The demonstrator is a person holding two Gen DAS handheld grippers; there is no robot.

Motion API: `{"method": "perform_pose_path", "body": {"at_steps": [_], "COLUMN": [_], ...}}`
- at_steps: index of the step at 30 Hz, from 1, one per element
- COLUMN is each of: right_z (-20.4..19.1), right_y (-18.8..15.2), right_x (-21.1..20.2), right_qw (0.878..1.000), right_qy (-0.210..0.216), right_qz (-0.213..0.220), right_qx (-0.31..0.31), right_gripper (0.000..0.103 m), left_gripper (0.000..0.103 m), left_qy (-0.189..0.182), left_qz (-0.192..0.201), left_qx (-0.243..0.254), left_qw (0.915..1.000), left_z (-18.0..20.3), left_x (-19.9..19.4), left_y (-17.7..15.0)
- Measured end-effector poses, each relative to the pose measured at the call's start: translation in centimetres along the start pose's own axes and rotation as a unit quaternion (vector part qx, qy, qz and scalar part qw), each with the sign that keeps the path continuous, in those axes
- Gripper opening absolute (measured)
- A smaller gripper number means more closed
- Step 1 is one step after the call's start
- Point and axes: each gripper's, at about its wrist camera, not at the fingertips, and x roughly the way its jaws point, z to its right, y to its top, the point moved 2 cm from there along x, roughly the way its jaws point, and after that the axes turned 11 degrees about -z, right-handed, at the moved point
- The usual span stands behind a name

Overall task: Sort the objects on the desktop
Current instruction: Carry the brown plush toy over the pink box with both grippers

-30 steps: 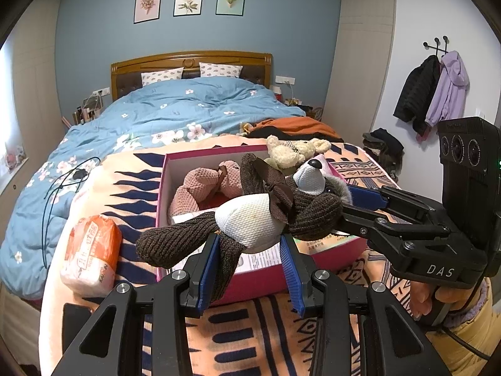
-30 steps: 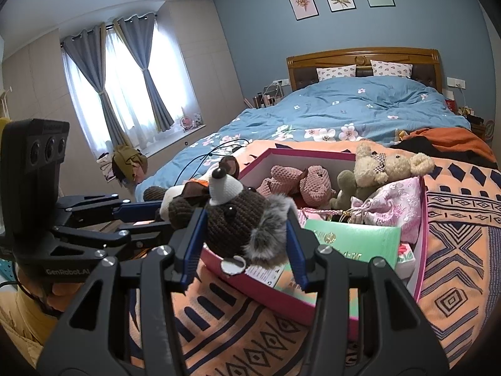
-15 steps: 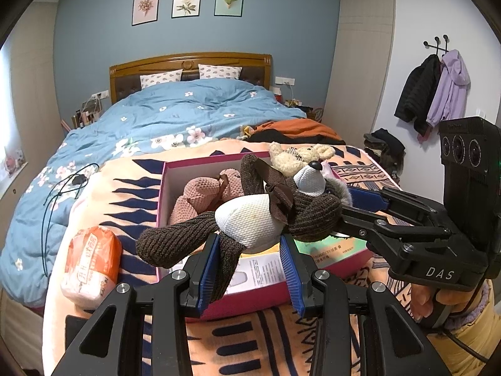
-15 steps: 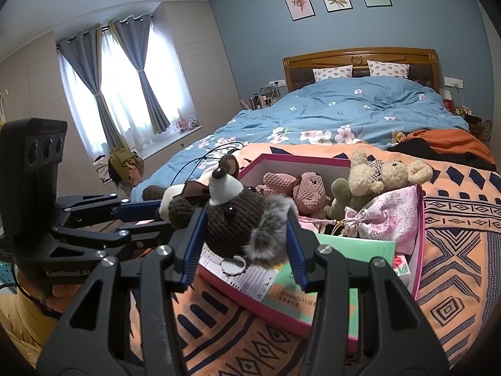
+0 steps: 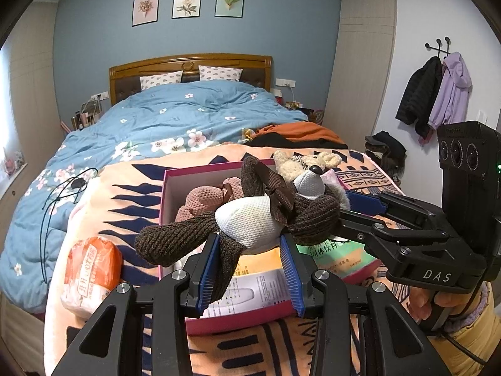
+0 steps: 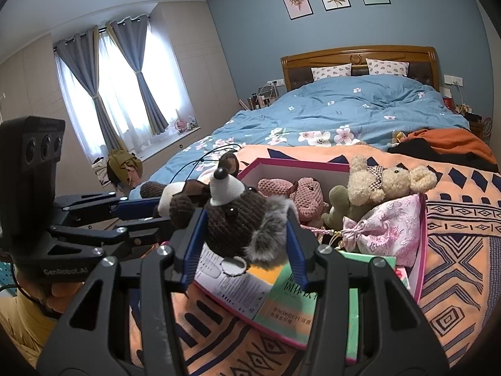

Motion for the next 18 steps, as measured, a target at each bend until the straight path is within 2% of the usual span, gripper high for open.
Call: {"method": "perform_pose_path", "body": {"at_steps": [18], "right_z": [1.3], "right_y": [1.0], "right_x": [0.7], "right_qw": [1.0], "right_qy": [0.0], "right_qz": [-0.005], "right_qx": [0.01], "right_gripper": [0.051], "left_gripper": [0.039], "left_qy": [0.003], "left_qz": [-0.003], "left_qx": [0.0], "left_qw": [1.0], "left_z": [-0.4], "left_x": [1.3], "left_y": [1.3]}}
